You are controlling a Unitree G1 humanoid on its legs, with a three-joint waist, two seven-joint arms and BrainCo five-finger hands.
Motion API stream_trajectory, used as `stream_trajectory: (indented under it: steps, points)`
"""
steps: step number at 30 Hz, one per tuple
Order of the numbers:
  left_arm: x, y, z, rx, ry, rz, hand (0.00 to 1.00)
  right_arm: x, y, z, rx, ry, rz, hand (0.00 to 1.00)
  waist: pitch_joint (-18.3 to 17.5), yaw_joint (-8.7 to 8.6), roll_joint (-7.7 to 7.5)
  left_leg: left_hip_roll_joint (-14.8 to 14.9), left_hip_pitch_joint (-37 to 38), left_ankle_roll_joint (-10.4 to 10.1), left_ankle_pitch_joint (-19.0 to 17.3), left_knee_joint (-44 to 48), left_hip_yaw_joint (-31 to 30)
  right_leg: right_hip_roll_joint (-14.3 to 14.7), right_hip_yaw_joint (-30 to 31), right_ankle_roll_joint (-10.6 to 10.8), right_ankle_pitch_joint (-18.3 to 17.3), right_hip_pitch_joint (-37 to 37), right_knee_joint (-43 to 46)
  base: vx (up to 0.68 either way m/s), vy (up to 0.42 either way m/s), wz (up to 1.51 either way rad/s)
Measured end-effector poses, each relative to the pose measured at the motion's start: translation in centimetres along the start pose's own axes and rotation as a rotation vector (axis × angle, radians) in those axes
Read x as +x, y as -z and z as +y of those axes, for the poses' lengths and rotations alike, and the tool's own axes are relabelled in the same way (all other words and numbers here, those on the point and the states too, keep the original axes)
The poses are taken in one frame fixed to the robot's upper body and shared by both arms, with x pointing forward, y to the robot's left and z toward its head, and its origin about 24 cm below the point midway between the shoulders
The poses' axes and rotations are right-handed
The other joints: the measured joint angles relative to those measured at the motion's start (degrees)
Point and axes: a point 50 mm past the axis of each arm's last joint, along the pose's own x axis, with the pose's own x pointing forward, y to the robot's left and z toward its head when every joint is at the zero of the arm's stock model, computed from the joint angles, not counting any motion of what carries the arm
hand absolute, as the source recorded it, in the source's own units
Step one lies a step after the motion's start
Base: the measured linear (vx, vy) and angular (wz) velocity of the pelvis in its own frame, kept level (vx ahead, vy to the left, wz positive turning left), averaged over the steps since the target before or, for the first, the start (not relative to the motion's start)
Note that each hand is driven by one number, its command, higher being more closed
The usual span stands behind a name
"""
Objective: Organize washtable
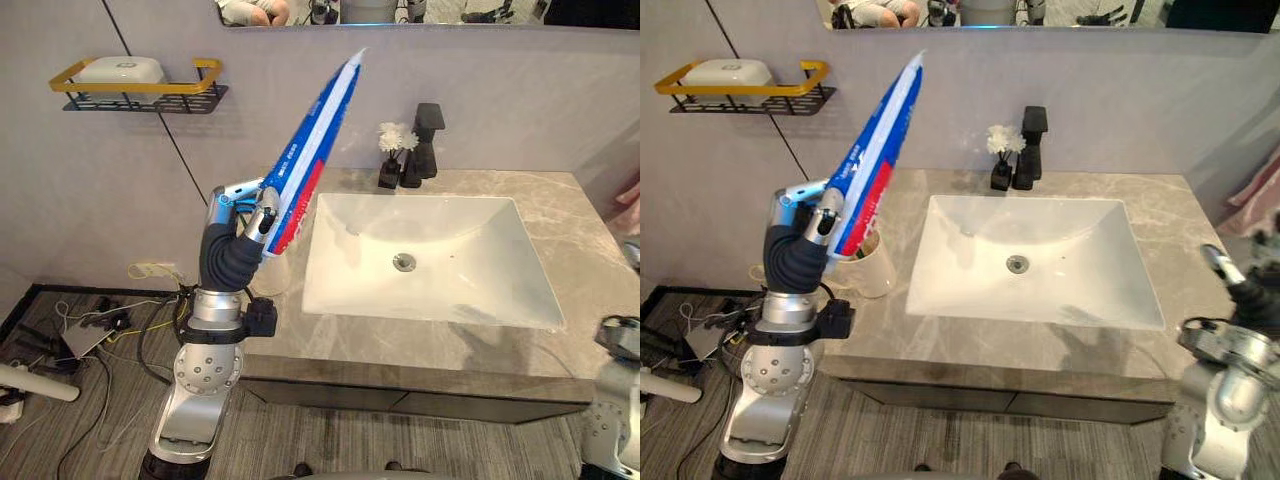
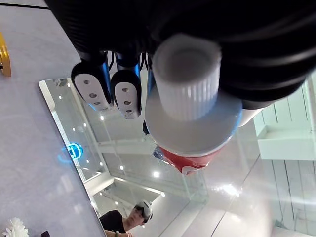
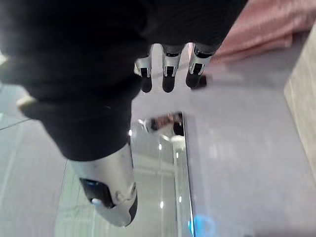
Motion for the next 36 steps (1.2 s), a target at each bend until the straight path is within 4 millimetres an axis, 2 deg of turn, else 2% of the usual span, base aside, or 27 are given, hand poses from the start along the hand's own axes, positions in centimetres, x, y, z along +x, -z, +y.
stream_trajectory:
  steps: [6, 8, 9, 10, 12, 16, 23, 33, 36]
  points:
    - [-0.1, -0.1, -0.6, -0.020, 0.026, 0.001, 1.00, 0.4, 2.5, 5.7, 0.282, -0.261, 0.109, 0.00, -0.09, 1.25, -0.05, -0.13, -0.08, 0.32, 0.26, 0.10, -0.85, -0.11, -0.96, 0.00, 0.00, 0.44, 0.08, -0.02, -0.010, 0.08]
    - [-0.1, -0.1, -1.1, -0.039, 0.045, 0.000, 1.00, 0.7, 2.9, 9.3, 0.403, -0.386, 0.127, 0.00, -0.17, 1.29, -0.08, -0.15, -0.07, 0.37, 0.34, 0.09, -0.91, -0.12, -1.07, 0.00, 0.00, 0.48, 0.08, -0.04, -0.014, 0.05]
    - [0.0, -0.1, -1.6, -0.055, 0.063, 0.001, 1.00, 0.5, 2.9, 11.8, 0.495, -0.478, 0.150, 0.00, -0.34, 1.33, -0.14, -0.15, -0.07, 0.38, 0.49, -0.02, -1.01, -0.12, -1.18, 0.00, 0.01, 0.48, 0.08, -0.03, -0.011, 0.03]
    - [0.0, 0.0, -1.7, -0.057, 0.065, 0.002, 1.00, 0.5, 2.9, 12.3, 0.509, -0.495, 0.154, 0.00, -0.38, 1.35, -0.16, -0.15, -0.08, 0.37, 0.51, -0.05, -1.03, -0.12, -1.21, 0.00, 0.01, 0.48, 0.08, -0.02, -0.014, 0.05]
    - [-0.1, 0.2, -1.8, -0.057, 0.061, 0.013, 1.00, 0.3, 2.8, 14.4, 0.622, -0.579, 0.182, 0.00, -0.71, 1.73, -0.33, -0.20, -0.05, 0.43, 0.85, -0.39, -1.23, -0.13, -1.47, 0.00, 0.01, 0.48, 0.09, -0.01, -0.012, 0.06]
    - [0.6, 0.3, -1.8, -0.050, 0.044, 0.000, 1.00, -0.1, 2.9, 15.5, 0.734, -0.610, 0.215, 0.00, -1.09, 2.57, -0.76, -0.26, 0.07, 0.39, 1.71, -1.51, -1.46, -0.12, -1.71, -0.04, 0.06, 0.19, 0.10, -0.02, -0.014, 0.04]
    - [1.3, 0.7, -2.8, -0.063, 0.061, -0.008, 1.00, -0.9, 2.3, 19.4, 0.945, -0.746, 0.273, 0.00, -1.45, 2.63, -0.68, -0.28, 0.69, 0.42, 2.94, -3.21, -1.50, -0.07, -1.73, -0.18, 0.32, -0.01, 0.14, -0.03, -0.012, 0.00]
    - [1.7, 0.8, -2.8, -0.060, 0.036, -0.010, 1.00, -2.1, 2.6, 21.0, 1.084, -0.757, 0.351, 0.00, -2.00, 2.67, -0.58, -0.33, 1.23, 0.42, 4.31, -5.11, -1.70, 0.04, -1.91, -0.38, 1.06, -0.05, -0.51, -0.03, -0.009, 0.00]
    - [1.9, 1.0, -3.4, -0.067, 0.052, -0.004, 1.00, -2.5, 2.9, 21.7, 1.096, -0.773, 0.379, 0.00, -2.36, 2.72, -0.64, -0.40, 1.23, 0.48, 4.38, -5.11, -1.59, 0.00, -1.80, -0.29, 1.32, 0.01, -0.74, -0.02, -0.005, -0.02]
